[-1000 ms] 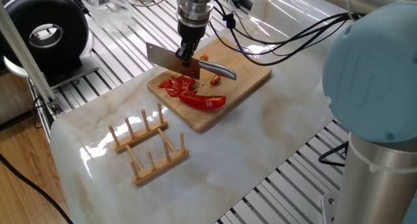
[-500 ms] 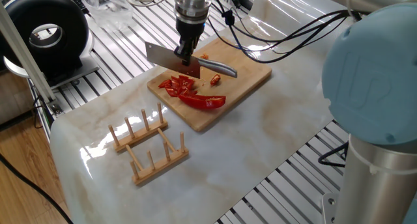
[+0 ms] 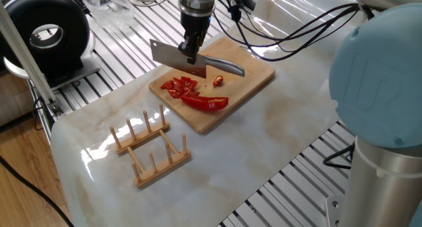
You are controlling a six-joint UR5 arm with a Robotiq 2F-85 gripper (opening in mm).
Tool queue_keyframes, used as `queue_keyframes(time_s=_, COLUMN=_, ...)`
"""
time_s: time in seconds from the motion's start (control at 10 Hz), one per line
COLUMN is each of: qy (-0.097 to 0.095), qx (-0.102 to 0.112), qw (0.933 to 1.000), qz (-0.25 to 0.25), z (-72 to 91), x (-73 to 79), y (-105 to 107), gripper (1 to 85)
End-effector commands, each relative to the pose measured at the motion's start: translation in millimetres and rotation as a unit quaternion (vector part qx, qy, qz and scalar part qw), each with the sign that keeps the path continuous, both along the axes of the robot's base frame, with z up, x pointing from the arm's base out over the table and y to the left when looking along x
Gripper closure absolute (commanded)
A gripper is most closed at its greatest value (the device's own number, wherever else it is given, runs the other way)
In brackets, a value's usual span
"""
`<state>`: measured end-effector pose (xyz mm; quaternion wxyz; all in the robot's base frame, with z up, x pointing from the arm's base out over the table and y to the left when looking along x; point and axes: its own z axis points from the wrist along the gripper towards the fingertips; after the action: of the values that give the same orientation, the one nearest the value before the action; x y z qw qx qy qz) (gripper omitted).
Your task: Chop the chili peppers
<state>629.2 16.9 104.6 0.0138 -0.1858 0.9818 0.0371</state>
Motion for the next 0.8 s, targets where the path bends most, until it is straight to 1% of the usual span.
queue_keyframes(time_s=0.0, qy=0.002, qx=-0.050, qw=0.9983, qz=-0.030, z=10.3, x=-11.8, y=-26.1, gripper=84.3)
queue_keyframes(time_s=0.1, qy=-0.004, qx=-0.067, qw=0.9972, qz=-0.032, z=13.9, x=-15.3, y=-36.0, gripper=84.3)
queue_keyframes(time_s=0.2, qy=-0.006, qx=-0.073, qw=0.9967, qz=-0.037, z=16.1, x=-18.7, y=-39.3, gripper=84.3)
queue_keyframes(time_s=0.3, qy=-0.020, qx=-0.083, qw=0.9958, qz=-0.033, z=17.2, x=-11.9, y=-45.0, gripper=84.3)
queue_keyframes(time_s=0.5, qy=-0.059, qx=-0.086, qw=0.9934, qz=-0.047, z=18.6, x=8.7, y=-49.7, gripper=84.3)
queue_keyframes(time_s=0.6, qy=-0.075, qx=-0.081, qw=0.9921, qz=-0.058, z=18.9, x=17.4, y=-49.4, gripper=84.3)
queue_keyframes(time_s=0.7, qy=-0.090, qx=-0.082, qw=0.9903, qz=-0.067, z=20.3, x=24.9, y=-50.6, gripper=84.3)
